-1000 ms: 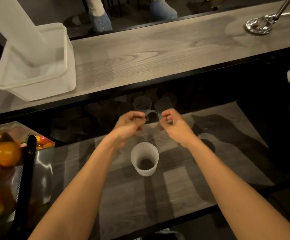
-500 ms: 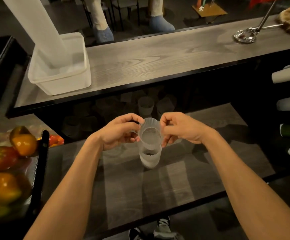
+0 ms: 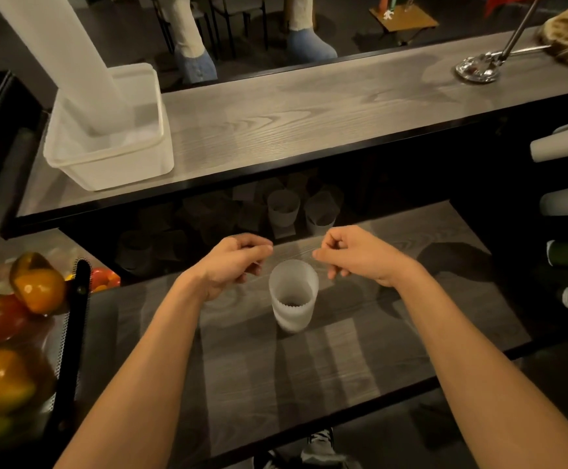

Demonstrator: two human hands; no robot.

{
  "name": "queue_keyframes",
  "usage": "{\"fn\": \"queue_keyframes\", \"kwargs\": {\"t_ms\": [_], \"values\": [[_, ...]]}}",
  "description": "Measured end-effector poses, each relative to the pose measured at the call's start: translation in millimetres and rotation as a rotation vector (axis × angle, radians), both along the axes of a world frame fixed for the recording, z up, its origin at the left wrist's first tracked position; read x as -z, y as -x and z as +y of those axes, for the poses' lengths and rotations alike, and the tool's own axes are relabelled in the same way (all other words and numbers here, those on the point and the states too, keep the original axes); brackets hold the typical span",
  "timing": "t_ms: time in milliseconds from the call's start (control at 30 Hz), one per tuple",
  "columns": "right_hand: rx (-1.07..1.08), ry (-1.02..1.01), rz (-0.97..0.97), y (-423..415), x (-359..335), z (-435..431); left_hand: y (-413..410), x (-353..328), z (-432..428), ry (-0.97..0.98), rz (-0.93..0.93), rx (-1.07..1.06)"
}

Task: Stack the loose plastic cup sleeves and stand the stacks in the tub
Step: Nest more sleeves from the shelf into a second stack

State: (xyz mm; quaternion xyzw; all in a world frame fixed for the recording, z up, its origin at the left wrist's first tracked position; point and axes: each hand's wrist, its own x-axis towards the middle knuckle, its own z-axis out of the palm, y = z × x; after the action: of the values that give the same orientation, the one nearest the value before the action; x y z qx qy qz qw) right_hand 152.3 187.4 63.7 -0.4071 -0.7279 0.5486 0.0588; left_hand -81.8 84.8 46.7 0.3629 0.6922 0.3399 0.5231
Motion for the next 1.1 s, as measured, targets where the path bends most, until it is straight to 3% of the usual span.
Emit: {"fn": "queue_keyframes", "kwargs": {"t_ms": [100, 300, 400, 533, 800, 1100], "values": [[0.107, -0.014, -0.012, 6.9, 23.0, 14.6, -1.2, 13.3, 18.7, -0.013, 0.085, -0.155], [0.456, -0.164, -0.144, 28.3, 68.5, 58.5, -8.9, 30.2, 63.3, -0.064, 0.339, -0.247], [0.465, -0.232, -0.281, 38.8, 73.3, 81.0, -9.1, 38.7, 85.3, -0.072, 0.466, -0.208], [0.472, -0.263, -0.370, 47.7, 83.9, 103.6, -11.0, 50.6, 110.6, 0.131, 0.583, -0.125], [0.496, -0.237, -0.407, 61.1, 105.6, 120.0, -28.9, 58.5, 134.6, 0.189, 0.566, -0.096], [0.465, -0.100, -0.198, 55.3, 91.9, 108.7, -24.0, 55.3, 129.9, 0.218, 0.590, -0.040]]}}
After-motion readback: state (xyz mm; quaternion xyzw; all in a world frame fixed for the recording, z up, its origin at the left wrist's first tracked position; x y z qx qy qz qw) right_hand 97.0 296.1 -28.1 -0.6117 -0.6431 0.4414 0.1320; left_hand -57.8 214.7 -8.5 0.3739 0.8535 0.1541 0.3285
